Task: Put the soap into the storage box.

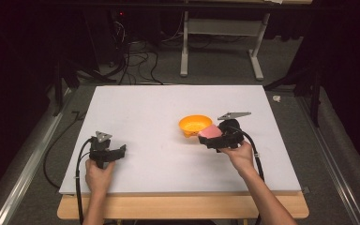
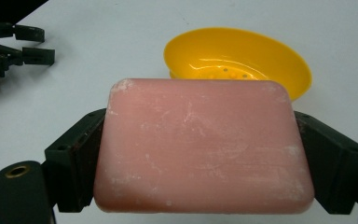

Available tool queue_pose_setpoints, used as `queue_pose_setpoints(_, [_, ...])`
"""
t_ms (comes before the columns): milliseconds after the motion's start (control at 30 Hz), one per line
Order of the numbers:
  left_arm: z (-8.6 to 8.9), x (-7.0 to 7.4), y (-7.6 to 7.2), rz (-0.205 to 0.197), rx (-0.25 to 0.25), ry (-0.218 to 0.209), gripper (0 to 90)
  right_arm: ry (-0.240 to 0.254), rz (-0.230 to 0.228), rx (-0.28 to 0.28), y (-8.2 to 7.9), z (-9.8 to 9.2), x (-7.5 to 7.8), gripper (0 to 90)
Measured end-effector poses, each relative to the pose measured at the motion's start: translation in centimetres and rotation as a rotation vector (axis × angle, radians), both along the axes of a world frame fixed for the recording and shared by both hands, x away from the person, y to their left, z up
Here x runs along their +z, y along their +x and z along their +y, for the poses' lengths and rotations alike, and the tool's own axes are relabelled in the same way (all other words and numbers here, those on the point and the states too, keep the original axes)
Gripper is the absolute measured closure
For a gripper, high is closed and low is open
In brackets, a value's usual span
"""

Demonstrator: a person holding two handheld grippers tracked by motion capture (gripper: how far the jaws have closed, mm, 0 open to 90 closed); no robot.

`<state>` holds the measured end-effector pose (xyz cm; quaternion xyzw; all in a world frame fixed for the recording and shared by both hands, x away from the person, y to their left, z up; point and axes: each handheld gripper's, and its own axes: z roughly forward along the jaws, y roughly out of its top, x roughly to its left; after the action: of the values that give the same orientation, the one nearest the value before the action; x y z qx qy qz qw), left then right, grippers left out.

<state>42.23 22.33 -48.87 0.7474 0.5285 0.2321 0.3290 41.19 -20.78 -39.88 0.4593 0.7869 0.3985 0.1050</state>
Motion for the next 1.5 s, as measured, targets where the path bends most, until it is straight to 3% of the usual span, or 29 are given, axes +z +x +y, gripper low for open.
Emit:
queue_pose_setpoints(500, [0.0, 0.0, 0.0, 0.0, 0.0, 0.0, 21.6, 0.027, 0.043, -0.012, 2.2, 0.7, 0.9, 13.7])
queue_pose_setpoints(1500, [0.0, 0.0, 0.0, -0.001, 0.0, -0.002, 21.6, -0.018, 0.133, -0.058, 7.1, 3.0, 0.4, 13.7])
